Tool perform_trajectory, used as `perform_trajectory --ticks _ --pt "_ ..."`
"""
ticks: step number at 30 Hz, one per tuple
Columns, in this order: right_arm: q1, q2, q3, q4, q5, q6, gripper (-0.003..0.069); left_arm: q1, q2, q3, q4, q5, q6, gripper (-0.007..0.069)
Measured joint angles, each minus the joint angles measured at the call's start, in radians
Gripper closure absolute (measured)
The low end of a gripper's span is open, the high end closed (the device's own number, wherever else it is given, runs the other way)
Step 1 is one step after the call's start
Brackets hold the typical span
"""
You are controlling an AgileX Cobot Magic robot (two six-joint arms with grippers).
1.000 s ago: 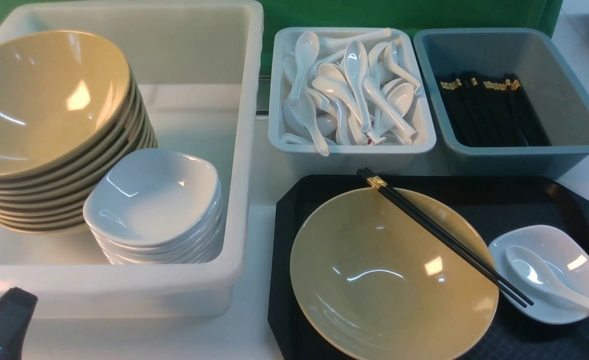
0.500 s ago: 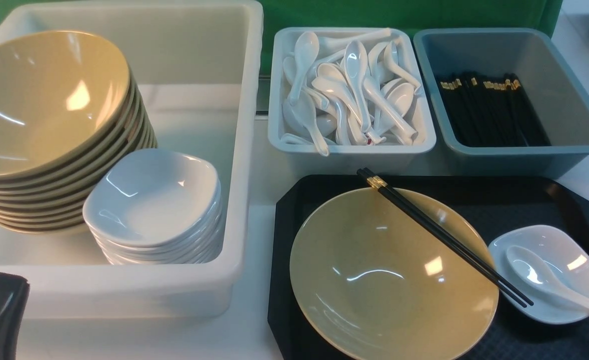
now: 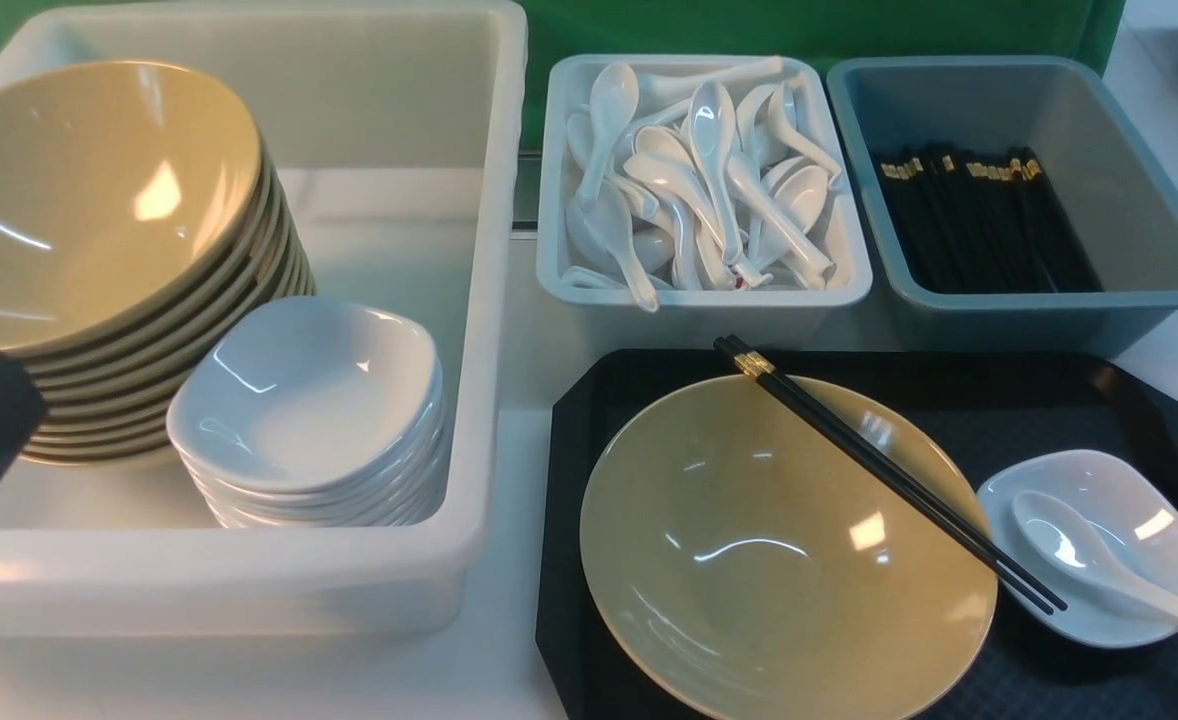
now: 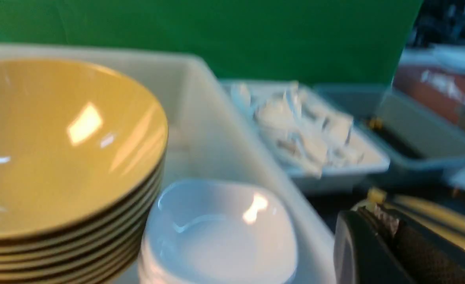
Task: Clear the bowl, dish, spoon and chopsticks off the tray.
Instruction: Use the right arm to grab the chopsticks
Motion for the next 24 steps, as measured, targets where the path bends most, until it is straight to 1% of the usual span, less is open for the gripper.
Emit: perform_trajectory --ticks 2,3,4,5,6,7,9,11,12,14,17,18,19,20,23,24 --pt "0.058 0.123 -0.151 -0.001 0.119 -0.176 0.0559 -0.003 0.128 -0.09 0.098 0.138 0.0 0.0636" --pt "0.075 0.172 -0.211 -0.001 0.16 -0.24 0.0572 -0.01 0.176 -0.12 0.138 0.185 0.0 0.0636" --pt "0.112 0.245 -0.299 -0.001 0.26 -0.328 0.0599 -0.031 0.241 -0.158 0.195 0.244 -0.001 0.0636" --pt "0.117 0.257 -0.327 -0.001 0.275 -0.341 0.0603 -0.036 0.241 -0.163 0.195 0.244 -0.002 0.0636" --pt "0.147 0.341 -0.405 -0.001 0.365 -0.421 0.0621 -0.086 0.317 -0.197 0.265 0.3 -0.011 0.0636" --pt "0.17 0.41 -0.475 -0.001 0.467 -0.475 0.0627 -0.127 0.365 -0.213 0.311 0.329 -0.022 0.0636" --pt "0.197 0.507 -0.557 -0.001 0.573 -0.545 0.0628 -0.222 0.433 -0.237 0.37 0.357 -0.036 0.0636" --pt "0.221 0.595 -0.614 0.0 0.677 -0.605 0.0628 -0.321 0.486 -0.258 0.398 0.37 -0.043 0.0636" --pt "0.233 0.641 -0.635 0.0 0.713 -0.629 0.0628 -0.349 0.508 -0.265 0.403 0.37 -0.047 0.0636" --pt "0.26 0.735 -0.668 0.003 0.767 -0.66 0.0627 -0.443 0.564 -0.291 0.404 0.364 -0.058 0.0636" --pt "0.291 0.817 -0.693 0.01 0.786 -0.669 0.062 -0.526 0.629 -0.319 0.394 0.351 -0.069 0.0636" --pt "0.328 0.895 -0.722 0.024 0.795 -0.68 0.0598 -0.585 0.682 -0.342 0.382 0.336 -0.08 0.0636" --pt "0.328 0.903 -0.726 0.026 0.795 -0.681 0.0598 -0.591 0.693 -0.345 0.381 0.336 -0.08 0.0636" --pt "0.347 0.94 -0.743 0.036 0.799 -0.683 0.0578 -0.62 0.715 -0.356 0.379 0.33 -0.081 0.0636" --pt "0.401 1.06 -0.81 0.051 0.813 -0.69 0.0466 -0.694 0.79 -0.38 0.37 0.316 -0.082 0.0636" --pt "0.409 1.089 -0.827 0.053 0.815 -0.69 0.044 -0.708 0.803 -0.384 0.366 0.314 -0.082 0.0636"
